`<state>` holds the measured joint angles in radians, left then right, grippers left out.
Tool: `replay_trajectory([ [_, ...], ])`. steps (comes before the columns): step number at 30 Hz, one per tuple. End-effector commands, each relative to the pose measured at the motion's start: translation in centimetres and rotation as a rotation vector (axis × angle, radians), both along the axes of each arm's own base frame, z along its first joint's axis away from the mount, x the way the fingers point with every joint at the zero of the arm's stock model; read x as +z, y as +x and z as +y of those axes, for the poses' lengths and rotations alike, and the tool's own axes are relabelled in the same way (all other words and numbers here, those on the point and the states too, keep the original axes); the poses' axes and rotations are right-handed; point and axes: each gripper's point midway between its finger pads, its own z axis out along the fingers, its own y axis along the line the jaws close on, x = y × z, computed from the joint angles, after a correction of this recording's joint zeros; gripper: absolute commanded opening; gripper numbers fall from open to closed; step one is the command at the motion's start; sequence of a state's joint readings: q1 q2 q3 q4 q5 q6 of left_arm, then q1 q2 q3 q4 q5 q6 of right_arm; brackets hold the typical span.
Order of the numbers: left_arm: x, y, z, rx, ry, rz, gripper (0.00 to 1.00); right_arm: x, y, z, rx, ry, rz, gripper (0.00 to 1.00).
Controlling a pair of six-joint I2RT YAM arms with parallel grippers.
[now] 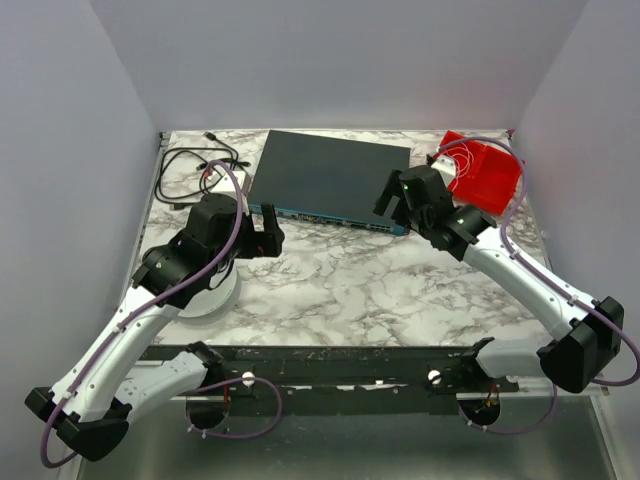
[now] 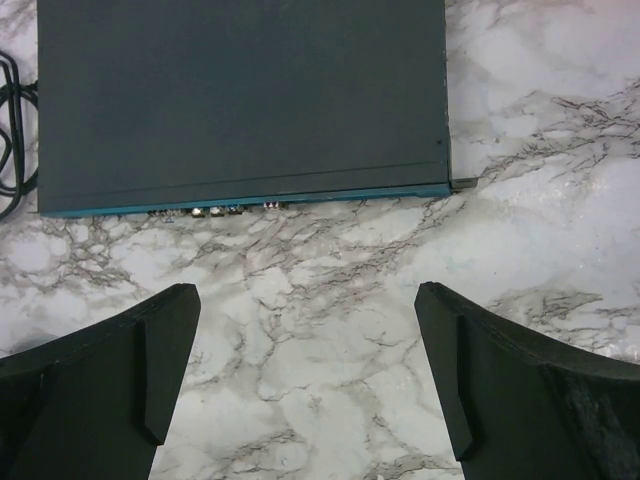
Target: Wrap the cables
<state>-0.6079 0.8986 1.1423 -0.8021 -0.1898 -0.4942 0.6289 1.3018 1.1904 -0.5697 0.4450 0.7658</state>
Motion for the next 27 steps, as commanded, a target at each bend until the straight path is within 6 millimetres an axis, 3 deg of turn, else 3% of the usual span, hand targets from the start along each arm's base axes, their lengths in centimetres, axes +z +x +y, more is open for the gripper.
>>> replay_trajectory([
  [1,0.2,0.2,0.1,-0.003,-0.002,-0.018,0.99,1.5,0.2,0.2,0.016,0.008,-0.034,1.00],
  [6,0.1,0.0,0.0,-0.019,0.016,0.001,0.99,1.2,1.1,0.3,0.010,-0.034,-0.025,1.00],
  [10,-0.1,-0.2,-0.2,-0.033,0.017,0.013,0.99,1.3,3.2,-1.2,-0.042,-0.057,-0.007,1.00],
  [12,-0.2,-0.3,-0.2,-0.038,0.011,0.014,0.99,1.0,5.0,-2.9,-0.085,-0.035,0.014,1.00],
  [15,-0.2,-0.4,-0.3,-0.045,0.007,0.020,0.99,0.3,7.6,-7.1,-0.203,-0.018,0.039,1.00],
  [20,0.0,-0.6,-0.2,-0.048,0.002,0.020,0.99,-1.0,11.6,-15.6,-0.410,0.052,0.058,0.99],
  [22,0.1,-0.7,-0.3,-0.052,-0.012,0.015,0.99,-1.5,13.4,-17.9,-0.473,0.028,0.054,0.98],
  [27,0.5,-0.8,-0.3,-0.054,-0.032,0.006,0.99,-3.2,18.5,-19.1,-0.506,0.057,0.074,0.84],
])
